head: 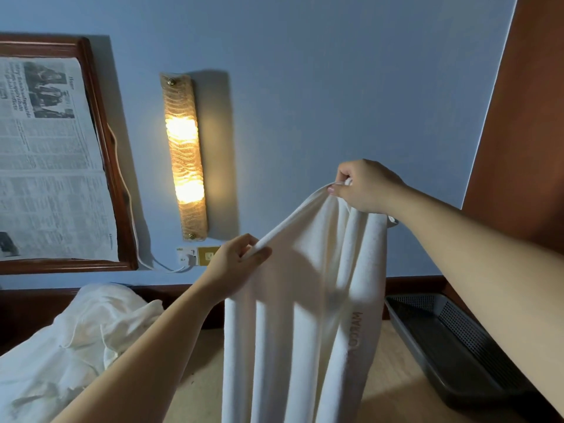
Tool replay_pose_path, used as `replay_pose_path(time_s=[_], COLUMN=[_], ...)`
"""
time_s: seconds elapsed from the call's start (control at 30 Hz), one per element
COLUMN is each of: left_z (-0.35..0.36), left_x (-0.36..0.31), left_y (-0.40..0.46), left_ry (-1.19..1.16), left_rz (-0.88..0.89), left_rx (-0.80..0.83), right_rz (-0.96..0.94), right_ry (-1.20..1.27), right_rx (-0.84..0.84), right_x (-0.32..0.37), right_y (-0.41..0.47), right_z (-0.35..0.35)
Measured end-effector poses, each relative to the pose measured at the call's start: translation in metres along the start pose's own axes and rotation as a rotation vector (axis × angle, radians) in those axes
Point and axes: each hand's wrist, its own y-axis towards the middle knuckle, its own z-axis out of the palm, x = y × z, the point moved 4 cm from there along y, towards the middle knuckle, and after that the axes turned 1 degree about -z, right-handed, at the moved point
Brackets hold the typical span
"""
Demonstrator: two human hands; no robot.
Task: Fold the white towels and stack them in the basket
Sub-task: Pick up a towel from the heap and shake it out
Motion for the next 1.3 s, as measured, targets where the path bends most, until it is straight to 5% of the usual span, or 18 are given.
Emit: replay_pose_path(time_s=[0.23,0.4,0.57,0.9,1.3], left_z=[-0.014,-0.027,-0.027,-0.037,-0.028], left_x=[0.028,-0.009,-0.072,-0.102,0.022], left_y=[-0.023,0.004,0.041,0.053,0.009], left_ry=[-0.532,-0.136,0.073,0.027,0.055], left_rz=[-0.123,0.028,0.170,0.223,-0.020], left_rx=[0.096,-0.067,-0.078,-0.067,-0.008], right_rz=[0.152,0.180,-0.054,-0.141,-0.016], right_ry=[-0.025,-0.143,0.183,0.188,-0.014], right_rx=[-0.103,0.107,0.420,0.236,0.060], right_x=[-0.051,-0.049,0.020,0.056,-0.017], right_y=[-0.005,-0.001,-0.007,0.000,-0.011], right_z=[-0.011,0.013,0.036,0.006,-0.004])
